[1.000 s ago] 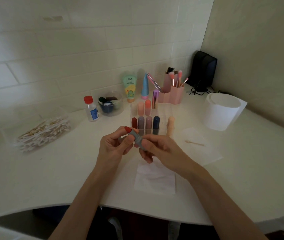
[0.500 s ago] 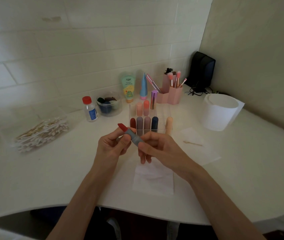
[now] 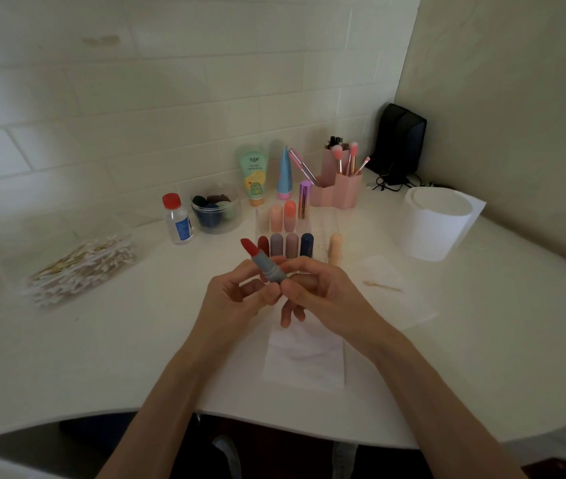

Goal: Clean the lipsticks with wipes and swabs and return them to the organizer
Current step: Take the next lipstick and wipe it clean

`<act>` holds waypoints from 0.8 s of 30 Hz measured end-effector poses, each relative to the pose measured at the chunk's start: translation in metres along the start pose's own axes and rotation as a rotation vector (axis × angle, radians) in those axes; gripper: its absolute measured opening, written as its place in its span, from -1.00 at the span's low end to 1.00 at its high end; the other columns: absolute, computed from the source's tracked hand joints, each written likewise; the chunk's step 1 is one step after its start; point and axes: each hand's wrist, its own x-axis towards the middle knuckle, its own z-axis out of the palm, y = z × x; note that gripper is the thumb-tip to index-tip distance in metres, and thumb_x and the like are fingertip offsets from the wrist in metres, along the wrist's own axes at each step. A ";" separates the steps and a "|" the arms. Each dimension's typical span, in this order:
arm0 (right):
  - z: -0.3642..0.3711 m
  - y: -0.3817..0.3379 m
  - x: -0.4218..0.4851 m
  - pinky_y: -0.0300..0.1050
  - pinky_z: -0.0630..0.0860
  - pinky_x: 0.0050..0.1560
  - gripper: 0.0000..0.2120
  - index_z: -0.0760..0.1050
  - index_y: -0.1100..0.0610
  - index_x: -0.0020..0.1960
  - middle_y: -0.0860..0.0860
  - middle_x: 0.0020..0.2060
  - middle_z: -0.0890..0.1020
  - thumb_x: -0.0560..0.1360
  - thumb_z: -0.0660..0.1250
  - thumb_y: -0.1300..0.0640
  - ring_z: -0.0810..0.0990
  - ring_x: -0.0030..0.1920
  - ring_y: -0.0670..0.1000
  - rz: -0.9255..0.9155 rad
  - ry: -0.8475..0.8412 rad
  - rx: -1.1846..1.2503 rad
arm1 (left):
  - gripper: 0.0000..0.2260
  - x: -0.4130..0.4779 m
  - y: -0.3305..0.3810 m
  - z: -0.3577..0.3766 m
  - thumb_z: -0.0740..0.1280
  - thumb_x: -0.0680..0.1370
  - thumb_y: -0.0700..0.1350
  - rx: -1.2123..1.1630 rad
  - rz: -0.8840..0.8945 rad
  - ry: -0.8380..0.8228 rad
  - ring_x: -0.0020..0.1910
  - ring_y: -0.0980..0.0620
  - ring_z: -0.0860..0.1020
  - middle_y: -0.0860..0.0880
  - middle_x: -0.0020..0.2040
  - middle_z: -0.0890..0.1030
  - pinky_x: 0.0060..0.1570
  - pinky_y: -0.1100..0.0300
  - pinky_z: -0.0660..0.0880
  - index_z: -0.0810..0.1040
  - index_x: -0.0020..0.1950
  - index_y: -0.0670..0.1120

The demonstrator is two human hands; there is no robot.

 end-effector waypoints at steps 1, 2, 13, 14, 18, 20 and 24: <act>0.000 0.000 0.000 -0.09 0.60 -0.28 -0.73 0.50 0.26 0.24 0.06 -0.07 0.75 0.61 0.33 0.13 0.71 -0.27 0.12 0.008 0.009 0.011 | -0.68 -0.001 0.002 0.001 0.33 0.57 -0.35 0.014 0.018 -0.006 -0.34 0.26 0.60 -0.11 -0.02 0.67 -0.29 0.45 0.49 0.55 0.26 -0.05; 0.000 0.000 0.000 -0.10 0.59 -0.30 -0.72 0.48 0.28 0.22 0.06 -0.07 0.75 0.60 0.33 0.12 0.71 -0.28 0.12 0.012 0.016 0.025 | -0.67 -0.001 0.000 0.001 0.33 0.56 -0.37 0.024 0.033 0.001 -0.31 0.25 0.61 -0.07 -0.04 0.69 -0.28 0.46 0.48 0.56 0.25 -0.04; -0.029 -0.003 -0.005 -0.26 0.51 -0.26 -0.84 0.66 0.13 0.01 -0.06 -0.21 0.70 0.54 0.46 0.05 0.61 -0.31 -0.10 0.013 0.158 -0.333 | -0.75 -0.004 -0.001 -0.004 0.38 0.48 -0.05 -0.043 -0.057 0.155 -0.28 0.20 0.55 0.16 -0.22 0.67 -0.22 0.36 0.49 0.64 0.14 0.00; -0.035 0.000 -0.007 -0.28 0.48 -0.22 -0.84 0.69 0.06 -0.02 -0.12 -0.23 0.68 0.49 0.52 -0.01 0.59 -0.28 -0.13 0.037 0.134 -0.470 | -0.74 -0.003 -0.002 -0.004 0.38 0.48 -0.04 -0.038 -0.075 0.174 -0.28 0.20 0.55 0.14 -0.20 0.69 -0.22 0.35 0.50 0.63 0.15 -0.01; -0.034 0.006 -0.011 -0.30 0.44 -0.14 -0.59 0.70 -0.13 0.05 -0.22 -0.19 0.62 0.26 0.64 -0.22 0.50 -0.14 -0.16 0.204 -0.054 -0.698 | -0.68 -0.002 -0.003 -0.006 0.38 0.47 0.03 -0.027 -0.084 0.177 -0.31 0.14 0.50 -0.09 -0.10 0.68 -0.21 0.31 0.51 0.64 0.16 -0.09; -0.029 0.009 -0.008 -0.29 0.44 -0.09 -0.59 0.71 -0.14 0.09 -0.22 -0.16 0.59 0.29 0.62 -0.21 0.50 -0.09 -0.14 0.171 -0.108 -0.727 | -0.67 -0.002 -0.003 -0.005 0.37 0.47 0.02 -0.034 -0.084 0.154 -0.34 0.12 0.48 -0.03 -0.13 0.69 -0.25 0.33 0.50 0.63 0.15 -0.12; -0.027 0.013 -0.009 -0.35 0.40 -0.13 -0.89 0.74 -0.07 -0.04 -0.23 -0.22 0.62 0.44 0.58 -0.01 0.54 -0.13 -0.12 0.041 -0.119 -0.656 | -0.67 -0.001 -0.004 -0.005 0.36 0.49 -0.02 -0.073 -0.096 0.132 -0.34 0.12 0.47 0.03 -0.17 0.68 -0.28 0.34 0.48 0.61 0.16 -0.19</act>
